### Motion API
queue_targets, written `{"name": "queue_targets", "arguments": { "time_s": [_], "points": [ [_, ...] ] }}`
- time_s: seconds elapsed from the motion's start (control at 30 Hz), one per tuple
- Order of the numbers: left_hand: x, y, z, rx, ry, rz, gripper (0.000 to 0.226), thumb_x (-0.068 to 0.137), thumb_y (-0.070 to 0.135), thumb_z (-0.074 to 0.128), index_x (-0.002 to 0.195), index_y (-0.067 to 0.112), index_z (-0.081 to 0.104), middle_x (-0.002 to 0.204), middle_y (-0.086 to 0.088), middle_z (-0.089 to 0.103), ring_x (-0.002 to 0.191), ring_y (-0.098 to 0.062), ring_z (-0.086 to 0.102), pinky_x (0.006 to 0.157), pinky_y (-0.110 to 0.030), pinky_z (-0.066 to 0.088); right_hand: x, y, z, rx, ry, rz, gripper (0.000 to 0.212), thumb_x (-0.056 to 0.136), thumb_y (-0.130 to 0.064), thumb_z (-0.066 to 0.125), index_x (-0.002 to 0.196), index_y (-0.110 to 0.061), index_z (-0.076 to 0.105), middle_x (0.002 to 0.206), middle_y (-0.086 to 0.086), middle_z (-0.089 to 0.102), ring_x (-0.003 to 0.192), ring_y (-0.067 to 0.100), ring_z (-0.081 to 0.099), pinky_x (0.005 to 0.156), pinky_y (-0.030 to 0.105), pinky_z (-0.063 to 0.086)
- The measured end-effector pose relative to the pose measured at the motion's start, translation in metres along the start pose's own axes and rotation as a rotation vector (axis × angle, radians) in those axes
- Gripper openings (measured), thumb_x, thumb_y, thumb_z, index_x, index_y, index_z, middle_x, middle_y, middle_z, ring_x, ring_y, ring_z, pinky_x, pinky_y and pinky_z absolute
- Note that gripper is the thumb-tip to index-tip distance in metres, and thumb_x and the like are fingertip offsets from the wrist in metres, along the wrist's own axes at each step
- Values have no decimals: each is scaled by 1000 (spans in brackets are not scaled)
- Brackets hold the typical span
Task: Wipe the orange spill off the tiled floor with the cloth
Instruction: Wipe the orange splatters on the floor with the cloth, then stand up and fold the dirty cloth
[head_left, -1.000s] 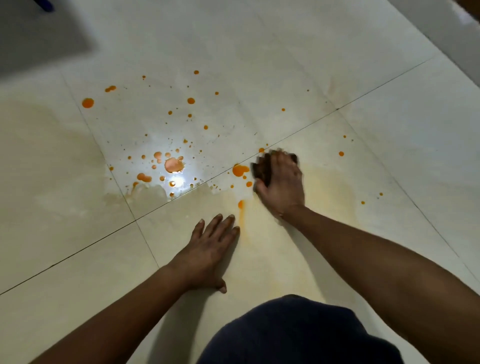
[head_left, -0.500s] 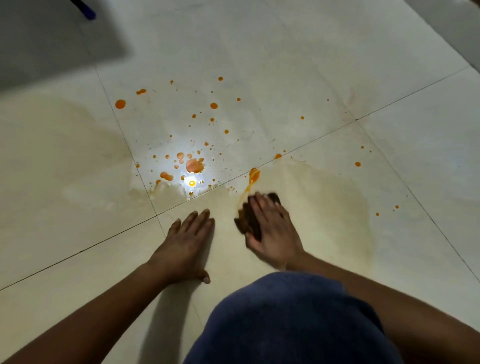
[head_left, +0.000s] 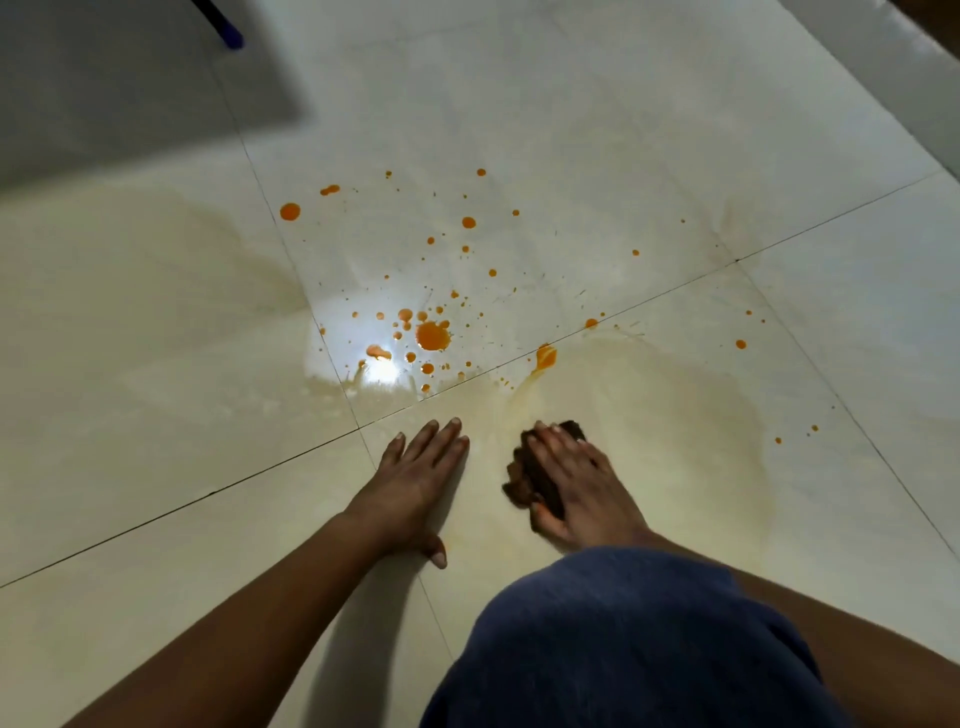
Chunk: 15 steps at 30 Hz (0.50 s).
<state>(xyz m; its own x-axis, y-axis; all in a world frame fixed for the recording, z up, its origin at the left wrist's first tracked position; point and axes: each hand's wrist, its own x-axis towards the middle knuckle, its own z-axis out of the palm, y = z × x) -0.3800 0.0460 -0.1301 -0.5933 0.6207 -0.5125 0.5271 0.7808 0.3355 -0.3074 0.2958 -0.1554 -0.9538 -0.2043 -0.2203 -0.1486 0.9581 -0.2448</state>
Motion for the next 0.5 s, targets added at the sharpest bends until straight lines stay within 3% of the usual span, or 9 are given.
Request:
{"name": "queue_targets", "arguments": {
  "time_s": [0.1,0.2,0.3,0.4,0.47,0.5],
  "points": [
    [1,-6,4,-44,21,6,141,60,58,82,152,18,-17,158,0,-28,145,-19,-24,111,-36,-17,48,-16,-2,21,120,267,77,89,-49,40,155,-15,18,162,5,17,150,19,11,120,39,13],
    [-8,-13,13,-117,110,18,149,55,63,82,149,13,-22,153,2,-32,142,-13,-25,116,-31,-12,47,-50,12,19,66,76,77,90,-46,44,156,-17,17,163,2,14,150,16,8,121,39,14],
    [-33,-21,27,-206,227,-60,140,60,70,74,150,16,-19,153,4,-29,144,-12,-21,120,-33,-7,14,-62,19,73,-17,-131,71,89,-40,46,154,-20,26,161,-1,23,149,14,14,118,32,13],
    [-71,-21,28,-278,269,-198,120,66,80,54,154,13,8,163,-5,1,150,-23,2,119,-40,3,-4,-79,8,295,-166,-85,55,91,-30,44,145,-20,45,153,-1,41,142,15,33,113,27,24],
    [-100,-18,10,-381,240,-260,103,69,80,44,148,13,34,155,-7,33,144,-26,28,116,-40,22,-11,-102,-22,561,-244,88,40,94,-21,47,133,-20,55,135,2,59,124,18,55,101,24,41],
    [-114,-14,-5,-472,210,-294,89,74,74,49,140,15,46,146,-5,46,136,-23,40,110,-36,32,-12,-116,-43,657,-247,186,33,97,-18,48,127,-18,58,125,2,65,114,19,61,92,21,45]
  ]
}}
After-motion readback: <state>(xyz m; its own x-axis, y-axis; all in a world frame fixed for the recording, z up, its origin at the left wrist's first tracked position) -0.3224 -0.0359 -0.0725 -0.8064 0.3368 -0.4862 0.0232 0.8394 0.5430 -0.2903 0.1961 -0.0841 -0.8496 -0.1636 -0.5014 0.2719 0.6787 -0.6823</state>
